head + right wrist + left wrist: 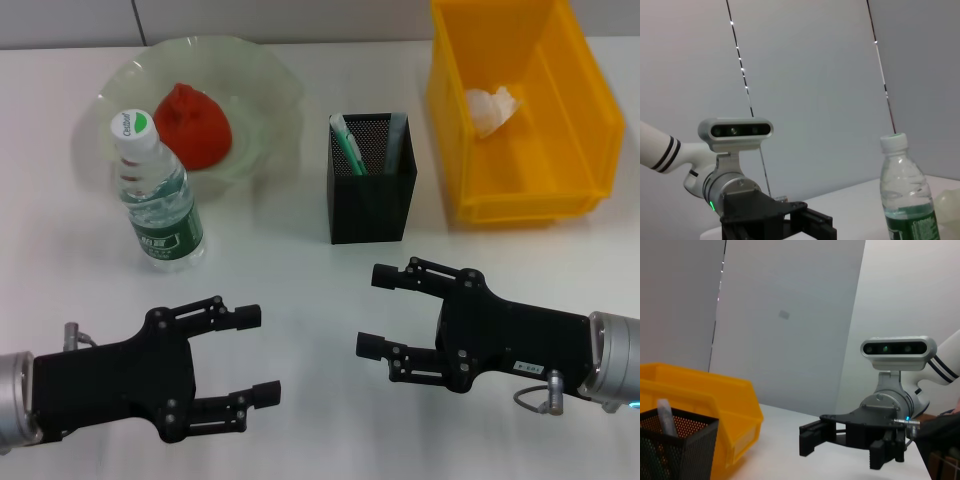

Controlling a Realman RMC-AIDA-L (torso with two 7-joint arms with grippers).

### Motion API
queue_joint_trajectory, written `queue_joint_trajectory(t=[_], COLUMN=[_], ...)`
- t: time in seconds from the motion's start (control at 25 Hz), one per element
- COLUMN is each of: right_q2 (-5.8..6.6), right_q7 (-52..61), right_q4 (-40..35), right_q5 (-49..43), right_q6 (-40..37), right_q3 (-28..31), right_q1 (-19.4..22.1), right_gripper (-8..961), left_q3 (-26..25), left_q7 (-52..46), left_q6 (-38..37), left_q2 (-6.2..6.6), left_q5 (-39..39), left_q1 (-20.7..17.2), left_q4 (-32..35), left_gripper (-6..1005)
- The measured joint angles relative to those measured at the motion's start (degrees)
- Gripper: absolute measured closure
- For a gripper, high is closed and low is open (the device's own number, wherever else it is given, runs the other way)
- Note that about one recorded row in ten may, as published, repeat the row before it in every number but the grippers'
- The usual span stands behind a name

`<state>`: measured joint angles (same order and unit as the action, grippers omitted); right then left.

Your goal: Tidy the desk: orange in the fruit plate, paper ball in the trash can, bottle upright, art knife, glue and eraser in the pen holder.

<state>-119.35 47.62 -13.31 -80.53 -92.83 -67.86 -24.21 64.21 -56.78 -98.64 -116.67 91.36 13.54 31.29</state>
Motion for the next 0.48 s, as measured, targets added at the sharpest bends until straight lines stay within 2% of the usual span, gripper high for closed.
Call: queue_joint_trajectory(t=[0.48], right_q2=[-0.15], right_q7=[-0.04], right_q4=[0.05], right_q5=[0.00], right_q6=[1.17], right_q3=[-0.08], right_q1=[0.13], right_gripper=[169], left_q3=[-0.14], left_q7=[0.02], left_q6=[0.31], left_q2=[-0.40], left_q5=[-0.06], left_q1=[1.58], left_q4=[0.23], left_gripper=[208])
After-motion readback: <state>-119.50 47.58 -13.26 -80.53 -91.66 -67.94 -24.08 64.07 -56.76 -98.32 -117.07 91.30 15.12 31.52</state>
